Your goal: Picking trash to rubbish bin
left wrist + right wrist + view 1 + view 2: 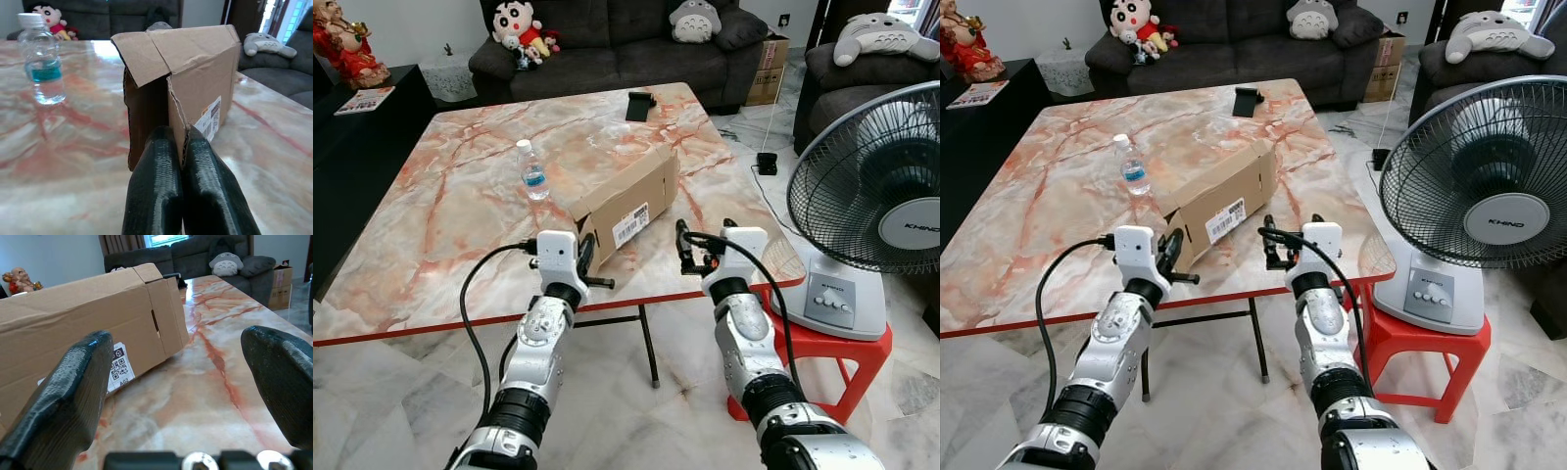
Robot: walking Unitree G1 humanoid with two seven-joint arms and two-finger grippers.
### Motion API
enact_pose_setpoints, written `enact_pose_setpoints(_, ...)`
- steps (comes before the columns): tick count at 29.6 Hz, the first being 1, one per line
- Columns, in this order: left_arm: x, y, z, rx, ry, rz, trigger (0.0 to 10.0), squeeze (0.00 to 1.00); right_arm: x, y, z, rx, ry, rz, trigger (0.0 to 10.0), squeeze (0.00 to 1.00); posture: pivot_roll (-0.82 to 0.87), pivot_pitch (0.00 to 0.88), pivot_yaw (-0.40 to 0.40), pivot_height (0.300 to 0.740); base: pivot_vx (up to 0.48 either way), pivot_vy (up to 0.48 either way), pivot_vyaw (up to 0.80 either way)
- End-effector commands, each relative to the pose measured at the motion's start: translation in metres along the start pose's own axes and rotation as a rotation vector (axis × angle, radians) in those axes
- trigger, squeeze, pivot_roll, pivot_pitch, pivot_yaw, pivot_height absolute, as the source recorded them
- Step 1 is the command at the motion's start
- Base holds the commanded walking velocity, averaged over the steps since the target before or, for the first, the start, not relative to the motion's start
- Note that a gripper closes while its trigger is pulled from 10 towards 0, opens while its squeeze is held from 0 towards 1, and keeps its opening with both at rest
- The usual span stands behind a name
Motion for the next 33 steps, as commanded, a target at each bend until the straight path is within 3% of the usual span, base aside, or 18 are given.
enact_pose_setpoints(1, 0.0037, -0.0004, 0.0066, 0.012, 0.012, -0.007, 10.0, 0.0, 0.0021, 0.0008, 0.0071, 0.023, -0.004, -0.013, 10.0, 0.0, 0.03, 0.0, 0.075, 0.74, 0.0, 0.0, 0.0)
enact_pose_setpoints(15, 0.0008, -0.0015, 0.0028, -0.001, 0.013, 0.002, 10.0, 0.0, -0.0011, -0.001, 0.0087, 0.033, -0.006, -0.003, 10.0, 0.0, 0.02, 0.0, 0.076, 0.74, 0.0, 0.0, 0.0)
enact_pose_setpoints(33, 0.0006, -0.0009, 0.0015, -0.01, 0.018, 0.006, 10.0, 0.0, -0.0029, -0.0019, 0.0049, 0.025, -0.017, 0.007, 10.0, 0.0, 0.02, 0.0, 0.075, 0.74, -0.22, 0.0, 0.14)
Point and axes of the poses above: a point about 5 cm out from each wrist's last joint towards the gripper, its own y axis pointing out of the wrist towards the gripper, its own x axis along the axis of the wrist's last joint, z = x × y, the point moved 4 cm from there along y, pointing out of the wrist towards the gripper, and after that the axes turned 1 degree about -y, right-handed, at the moved point
